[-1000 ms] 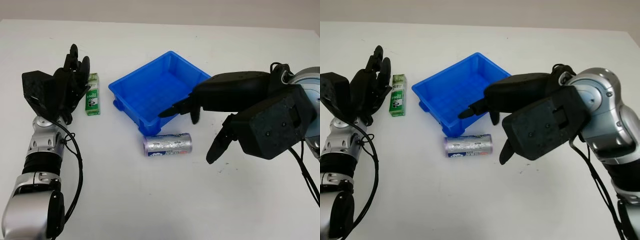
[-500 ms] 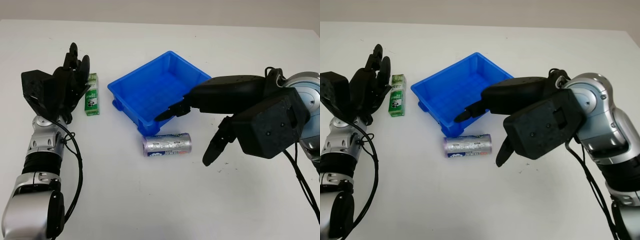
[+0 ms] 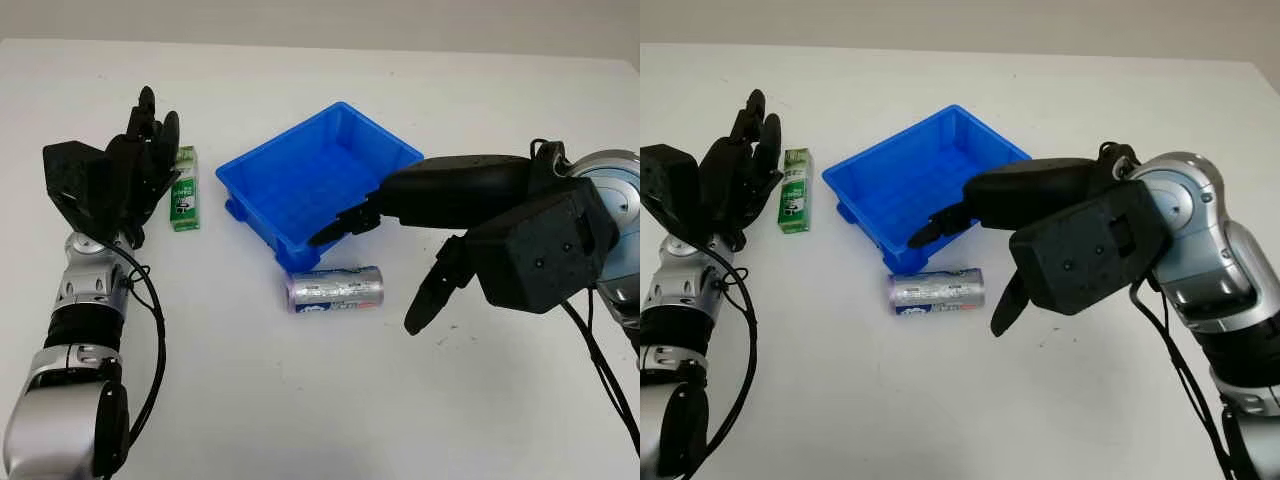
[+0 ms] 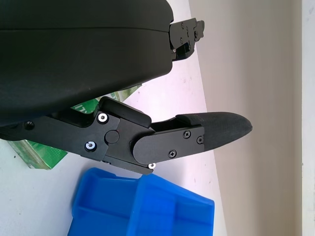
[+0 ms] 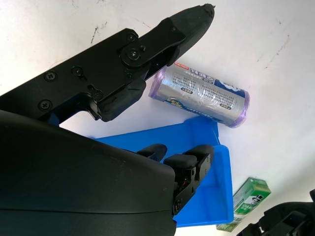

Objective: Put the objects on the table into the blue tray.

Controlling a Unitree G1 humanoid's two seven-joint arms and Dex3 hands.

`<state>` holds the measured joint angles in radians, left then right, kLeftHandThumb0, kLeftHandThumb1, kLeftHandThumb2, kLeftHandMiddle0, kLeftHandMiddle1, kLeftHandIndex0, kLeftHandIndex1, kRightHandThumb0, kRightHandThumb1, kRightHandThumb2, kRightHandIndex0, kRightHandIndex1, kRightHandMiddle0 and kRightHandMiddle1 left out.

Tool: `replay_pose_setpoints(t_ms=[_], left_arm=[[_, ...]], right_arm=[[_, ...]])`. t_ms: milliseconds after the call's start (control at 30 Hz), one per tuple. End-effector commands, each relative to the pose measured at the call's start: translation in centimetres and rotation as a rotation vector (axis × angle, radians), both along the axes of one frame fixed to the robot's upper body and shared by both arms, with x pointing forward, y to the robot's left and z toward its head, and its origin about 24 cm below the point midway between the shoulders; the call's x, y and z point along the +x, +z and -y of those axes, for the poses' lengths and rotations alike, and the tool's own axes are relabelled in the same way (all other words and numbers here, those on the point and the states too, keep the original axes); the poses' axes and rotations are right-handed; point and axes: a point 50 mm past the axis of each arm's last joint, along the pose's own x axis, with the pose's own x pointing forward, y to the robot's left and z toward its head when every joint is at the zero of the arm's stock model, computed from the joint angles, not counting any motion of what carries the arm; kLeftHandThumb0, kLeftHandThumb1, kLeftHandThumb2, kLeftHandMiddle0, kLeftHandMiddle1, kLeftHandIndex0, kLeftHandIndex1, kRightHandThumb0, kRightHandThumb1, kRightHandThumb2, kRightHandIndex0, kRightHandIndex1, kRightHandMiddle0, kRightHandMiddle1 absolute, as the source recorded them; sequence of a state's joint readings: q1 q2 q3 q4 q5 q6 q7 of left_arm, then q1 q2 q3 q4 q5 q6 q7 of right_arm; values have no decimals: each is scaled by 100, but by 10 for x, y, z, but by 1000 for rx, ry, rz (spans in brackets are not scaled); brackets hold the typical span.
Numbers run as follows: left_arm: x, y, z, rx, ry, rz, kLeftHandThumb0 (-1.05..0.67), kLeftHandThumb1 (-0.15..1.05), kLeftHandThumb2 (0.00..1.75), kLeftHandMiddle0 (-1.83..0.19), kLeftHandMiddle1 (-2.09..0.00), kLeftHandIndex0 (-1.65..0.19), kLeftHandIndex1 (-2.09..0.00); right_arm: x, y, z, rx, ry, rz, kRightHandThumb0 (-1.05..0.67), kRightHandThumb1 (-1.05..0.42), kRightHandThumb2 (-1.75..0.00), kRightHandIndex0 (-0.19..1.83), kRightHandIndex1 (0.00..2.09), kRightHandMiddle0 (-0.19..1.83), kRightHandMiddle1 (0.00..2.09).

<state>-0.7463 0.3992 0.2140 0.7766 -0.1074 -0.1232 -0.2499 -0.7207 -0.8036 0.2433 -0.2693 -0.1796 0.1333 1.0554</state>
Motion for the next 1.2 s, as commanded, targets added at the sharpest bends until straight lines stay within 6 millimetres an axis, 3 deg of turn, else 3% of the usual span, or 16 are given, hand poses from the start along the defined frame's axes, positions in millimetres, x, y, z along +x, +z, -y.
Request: replay_pose_setpoints(t_ms=[0,567,867,1167], left_arm=[[1,11,-2,10,5,33,-77,105,60,19,0,19,0],[0,11,-1,9,4,40,-78,105,59,19,0,19,0],[-1,10,-1,1,2,32,-78,105,60,19,0,19,0],[0,8,2,6,7,30,-78,105,59,19,0,19,0]], right_arm=[[-3,7,3,-7,-9,22,-77,-75,-6,24,31,30,22],[7,-25,-3,-18,3,-63,-84,-74,-5,32,32,29,31],[10,-28,-4,-30,5,-69,-85,-74,-5,31,35,25,40],[19,-44,-21,-36,19,-76,-77,-71,-5,28,33,20,38]])
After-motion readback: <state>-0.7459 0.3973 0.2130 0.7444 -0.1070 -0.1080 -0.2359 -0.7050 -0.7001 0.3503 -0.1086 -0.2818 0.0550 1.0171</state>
